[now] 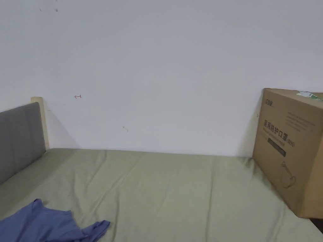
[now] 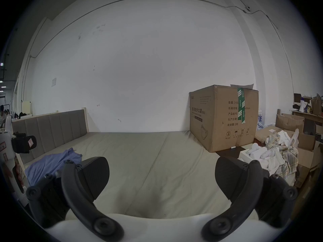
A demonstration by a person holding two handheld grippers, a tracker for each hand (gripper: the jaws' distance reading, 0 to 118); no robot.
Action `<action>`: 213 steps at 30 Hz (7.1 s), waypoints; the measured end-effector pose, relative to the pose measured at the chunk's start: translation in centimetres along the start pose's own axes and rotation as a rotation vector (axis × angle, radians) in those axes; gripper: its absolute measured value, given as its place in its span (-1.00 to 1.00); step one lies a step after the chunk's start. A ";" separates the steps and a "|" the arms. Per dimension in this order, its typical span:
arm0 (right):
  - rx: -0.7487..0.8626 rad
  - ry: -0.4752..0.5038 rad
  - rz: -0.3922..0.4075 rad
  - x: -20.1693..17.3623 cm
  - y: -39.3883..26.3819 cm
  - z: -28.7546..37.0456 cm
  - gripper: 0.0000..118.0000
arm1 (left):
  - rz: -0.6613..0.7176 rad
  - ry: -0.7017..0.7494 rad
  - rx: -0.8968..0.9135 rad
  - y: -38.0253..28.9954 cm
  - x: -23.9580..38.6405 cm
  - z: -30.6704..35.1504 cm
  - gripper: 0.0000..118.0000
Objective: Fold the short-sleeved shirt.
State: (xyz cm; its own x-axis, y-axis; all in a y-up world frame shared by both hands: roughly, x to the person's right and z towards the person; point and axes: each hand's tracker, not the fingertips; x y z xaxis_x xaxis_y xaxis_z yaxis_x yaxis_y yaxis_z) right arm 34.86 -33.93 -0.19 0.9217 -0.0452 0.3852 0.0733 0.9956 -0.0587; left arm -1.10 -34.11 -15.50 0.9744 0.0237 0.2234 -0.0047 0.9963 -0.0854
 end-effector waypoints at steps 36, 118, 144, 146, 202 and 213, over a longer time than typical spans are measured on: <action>0.080 0.061 -0.023 1.3 2.8 1.0 1.00 | -0.022 -0.076 0.052 2.6 -1.8 1.1 1.00; -0.346 0.568 0.112 -18.7 -4.2 -15.9 -1.00 | -0.015 0.200 -0.844 -12.6 -19.2 -44.2 -0.96; -0.047 0.035 -0.011 4.6 8.3 5.2 -1.00 | -0.278 -0.899 -0.646 0.8 37.6 -19.0 -0.96; -0.065 -0.006 -0.004 5.6 8.0 6.4 -1.00 | -0.306 -0.926 -0.708 -2.6 40.9 -17.6 -0.96; -0.464 0.022 0.105 9.0 -8.5 -4.7 -1.00 | -0.124 -0.211 -0.668 -9.6 0.4 -29.6 -0.92; -0.828 0.041 0.042 15.4 -16.9 -12.6 0.51 | -0.106 -0.250 -0.615 -6.8 0.4 -27.5 -0.92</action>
State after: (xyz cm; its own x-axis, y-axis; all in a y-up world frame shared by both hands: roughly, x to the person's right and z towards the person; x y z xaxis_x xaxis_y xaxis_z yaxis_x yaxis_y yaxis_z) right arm 52.68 -52.46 -4.90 0.9421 -0.0283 0.3342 0.2801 0.6146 -0.7375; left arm 5.49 -43.14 -41.50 0.8810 0.0204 0.4727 0.2890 0.7678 -0.5718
